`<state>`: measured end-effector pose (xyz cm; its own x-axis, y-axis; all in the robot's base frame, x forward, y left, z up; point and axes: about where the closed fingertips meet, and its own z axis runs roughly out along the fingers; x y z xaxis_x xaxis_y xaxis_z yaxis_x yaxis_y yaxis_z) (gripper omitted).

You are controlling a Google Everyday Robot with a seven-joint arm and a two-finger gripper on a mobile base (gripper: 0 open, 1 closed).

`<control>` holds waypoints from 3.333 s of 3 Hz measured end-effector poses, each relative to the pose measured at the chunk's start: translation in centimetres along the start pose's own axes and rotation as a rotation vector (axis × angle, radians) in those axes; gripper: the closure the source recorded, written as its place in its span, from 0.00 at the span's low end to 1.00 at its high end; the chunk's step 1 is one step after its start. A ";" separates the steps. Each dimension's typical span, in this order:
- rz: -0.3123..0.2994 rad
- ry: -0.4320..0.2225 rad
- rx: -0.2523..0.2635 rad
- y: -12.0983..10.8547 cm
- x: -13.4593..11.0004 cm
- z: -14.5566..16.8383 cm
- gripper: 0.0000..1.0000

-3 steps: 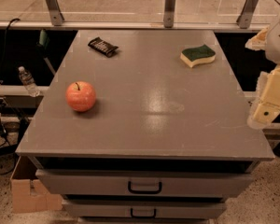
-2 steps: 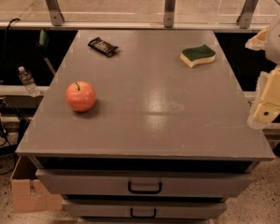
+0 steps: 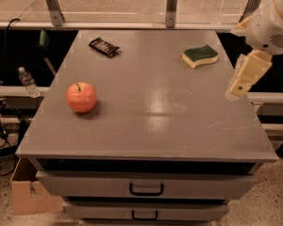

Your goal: Move sponge near apple

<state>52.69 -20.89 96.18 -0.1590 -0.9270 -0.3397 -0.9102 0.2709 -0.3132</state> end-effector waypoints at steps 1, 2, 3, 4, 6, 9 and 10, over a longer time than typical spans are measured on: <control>0.035 -0.094 0.047 -6.0 0.4 3.5 0.00; 0.106 -0.177 0.088 -11.4 0.8 7.6 0.00; 0.211 -0.236 0.093 -15.6 1.1 12.0 0.00; 0.317 -0.263 0.072 -18.2 1.5 15.9 0.00; 0.464 -0.261 0.015 -19.6 3.2 19.7 0.41; 0.197 -0.380 -0.108 -13.1 -4.7 9.8 1.00; 0.167 -0.389 -0.085 -12.6 -5.9 7.4 1.00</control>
Offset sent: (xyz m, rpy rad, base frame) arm 0.2140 -0.0348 -0.0564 0.3136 -0.1615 -0.1469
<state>67.94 -16.91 95.61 -0.1653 -0.7013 -0.6934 -0.9150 0.3714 -0.1575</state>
